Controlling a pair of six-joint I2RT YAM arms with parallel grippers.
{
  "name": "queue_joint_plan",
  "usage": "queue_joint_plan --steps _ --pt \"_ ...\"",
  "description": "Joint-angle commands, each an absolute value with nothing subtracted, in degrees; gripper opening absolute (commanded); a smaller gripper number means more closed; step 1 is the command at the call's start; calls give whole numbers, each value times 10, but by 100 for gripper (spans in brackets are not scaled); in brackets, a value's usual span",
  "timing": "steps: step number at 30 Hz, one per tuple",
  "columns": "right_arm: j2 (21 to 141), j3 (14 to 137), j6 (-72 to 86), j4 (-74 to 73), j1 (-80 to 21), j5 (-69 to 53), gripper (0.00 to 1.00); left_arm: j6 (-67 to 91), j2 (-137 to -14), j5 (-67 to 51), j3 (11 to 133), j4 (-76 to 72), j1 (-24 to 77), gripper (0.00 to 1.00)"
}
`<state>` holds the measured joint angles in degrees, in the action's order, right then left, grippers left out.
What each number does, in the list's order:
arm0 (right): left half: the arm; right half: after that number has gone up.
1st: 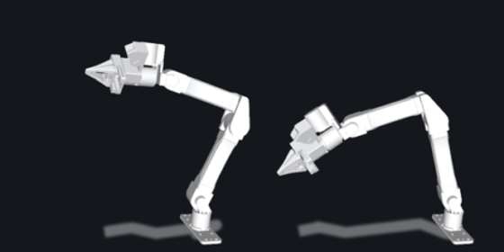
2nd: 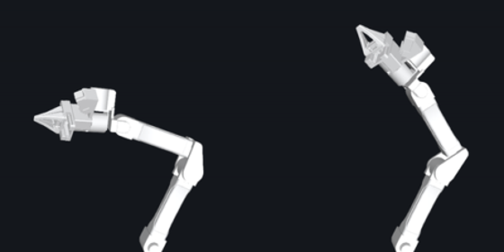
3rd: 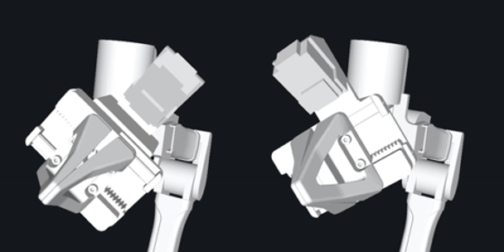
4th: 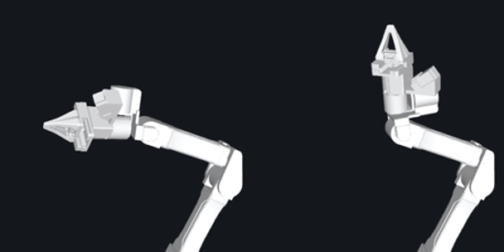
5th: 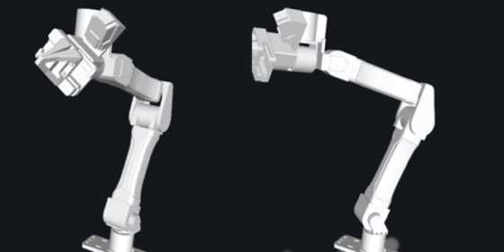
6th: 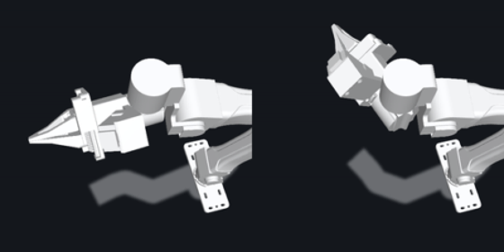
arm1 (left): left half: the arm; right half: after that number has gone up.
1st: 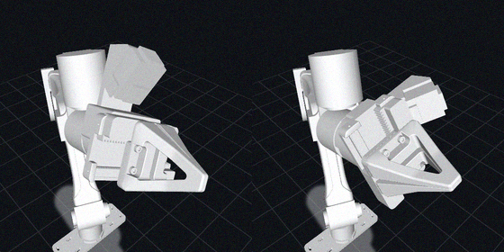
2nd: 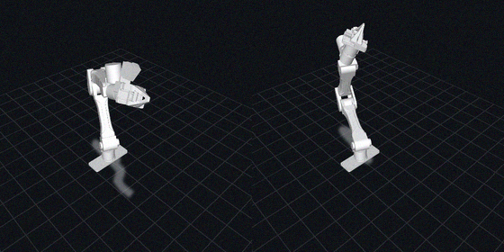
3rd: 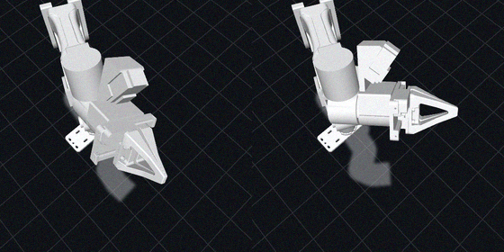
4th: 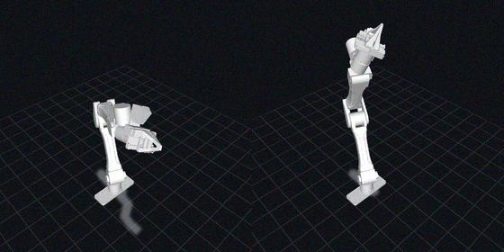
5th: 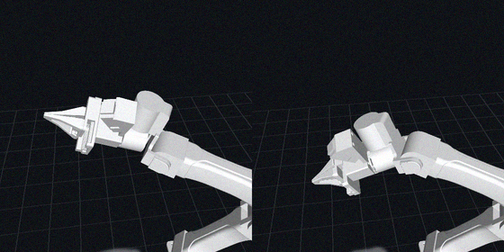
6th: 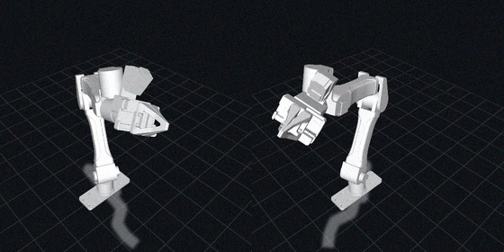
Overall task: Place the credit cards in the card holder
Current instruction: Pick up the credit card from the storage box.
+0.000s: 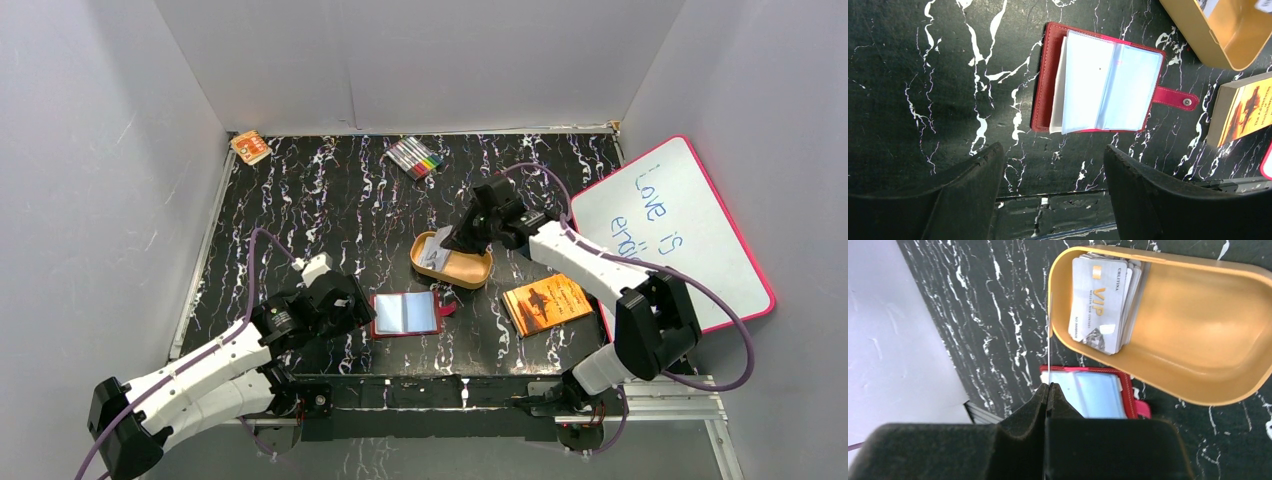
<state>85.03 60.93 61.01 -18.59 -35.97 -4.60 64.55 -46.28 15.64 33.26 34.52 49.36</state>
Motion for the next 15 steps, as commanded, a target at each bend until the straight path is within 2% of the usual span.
queue_joint_plan --steps 1,9,15 --pt "834 678 651 -272 -342 -99 0 645 -454 175 354 368 496 70" --pt "783 643 677 -237 -333 -192 0 643 -438 184 357 373 496 70" --pt "764 635 670 -234 -334 -216 0 639 -438 180 358 372 496 70"
